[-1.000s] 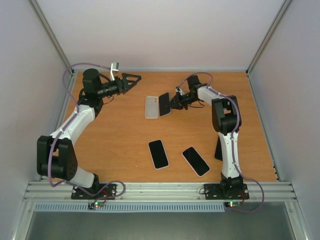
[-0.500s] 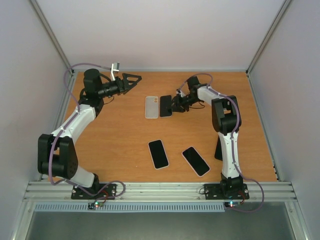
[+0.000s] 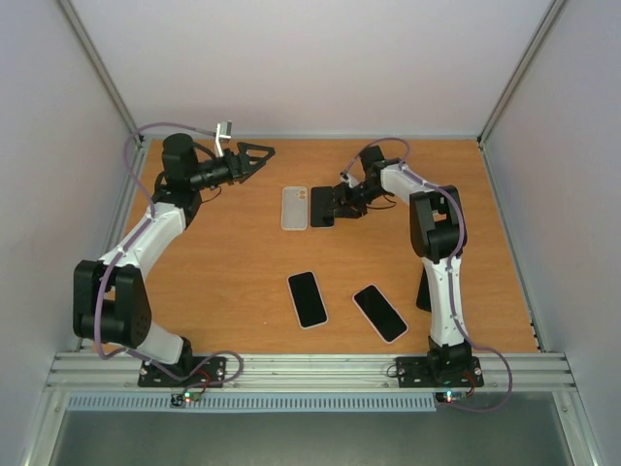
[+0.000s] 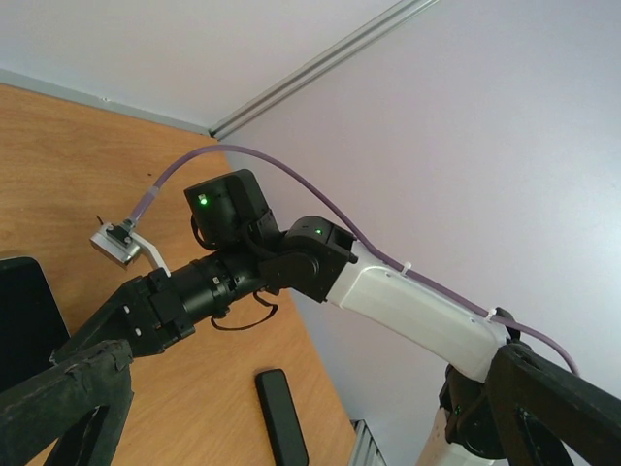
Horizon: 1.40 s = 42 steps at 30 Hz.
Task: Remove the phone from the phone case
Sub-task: Place the phone at the center of the board.
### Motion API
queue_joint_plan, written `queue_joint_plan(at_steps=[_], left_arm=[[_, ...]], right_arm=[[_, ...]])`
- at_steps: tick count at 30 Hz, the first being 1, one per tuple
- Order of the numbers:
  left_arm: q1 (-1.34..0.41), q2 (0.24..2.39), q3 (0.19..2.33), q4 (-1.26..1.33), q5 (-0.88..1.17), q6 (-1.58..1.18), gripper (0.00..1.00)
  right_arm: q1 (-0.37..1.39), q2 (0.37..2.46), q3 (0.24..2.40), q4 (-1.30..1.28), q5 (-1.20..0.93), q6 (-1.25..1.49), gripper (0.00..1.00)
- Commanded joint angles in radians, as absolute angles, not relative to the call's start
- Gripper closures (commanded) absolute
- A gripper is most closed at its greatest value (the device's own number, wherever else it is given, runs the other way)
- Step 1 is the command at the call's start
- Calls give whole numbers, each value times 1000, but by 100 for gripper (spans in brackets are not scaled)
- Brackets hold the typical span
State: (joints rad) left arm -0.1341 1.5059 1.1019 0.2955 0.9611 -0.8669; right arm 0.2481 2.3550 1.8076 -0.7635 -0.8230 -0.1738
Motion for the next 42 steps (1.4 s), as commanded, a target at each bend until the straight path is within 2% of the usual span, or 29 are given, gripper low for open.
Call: queue_joint_plan(at_steps=[1, 4, 6, 9, 10, 15, 18, 21, 27, 34, 42], left_arm=[[-129, 1499, 1114, 300, 958, -838, 1], [-129, 1491, 1119, 255, 952, -799, 1], [-130, 1485, 1128, 203, 948, -751, 1], [-130, 1467, 1156, 69, 939, -658, 1], [-130, 1462, 1164, 22, 935, -603, 1], [-170, 1432, 1247, -399, 869, -288, 1], [-292, 1424, 1302, -680, 692, 76, 1], [-441, 1432, 1303, -815, 576, 273, 1], [-691, 1497, 1294, -893, 377, 432, 1], [-940, 1602, 1264, -820, 164, 549, 1], [-1002, 1597, 1203, -820, 273, 769, 1]], right_arm=[[256, 2330, 1830, -803, -785, -196, 42], [256, 2306, 1821, -811, -775, -207, 32], [257, 2291, 1820, -825, -749, -221, 23], [256, 2265, 1818, -848, -700, -242, 3], [256, 2253, 1813, -853, -690, -249, 2], [248, 2189, 1783, -871, -650, -280, 1], [228, 2134, 1758, -874, -655, -291, 1], [203, 2069, 1729, -880, -660, -306, 1], [142, 1929, 1656, -882, -672, -328, 1], [83, 1837, 1585, -865, -694, -338, 2], [64, 1802, 1543, -842, -718, -340, 1]])
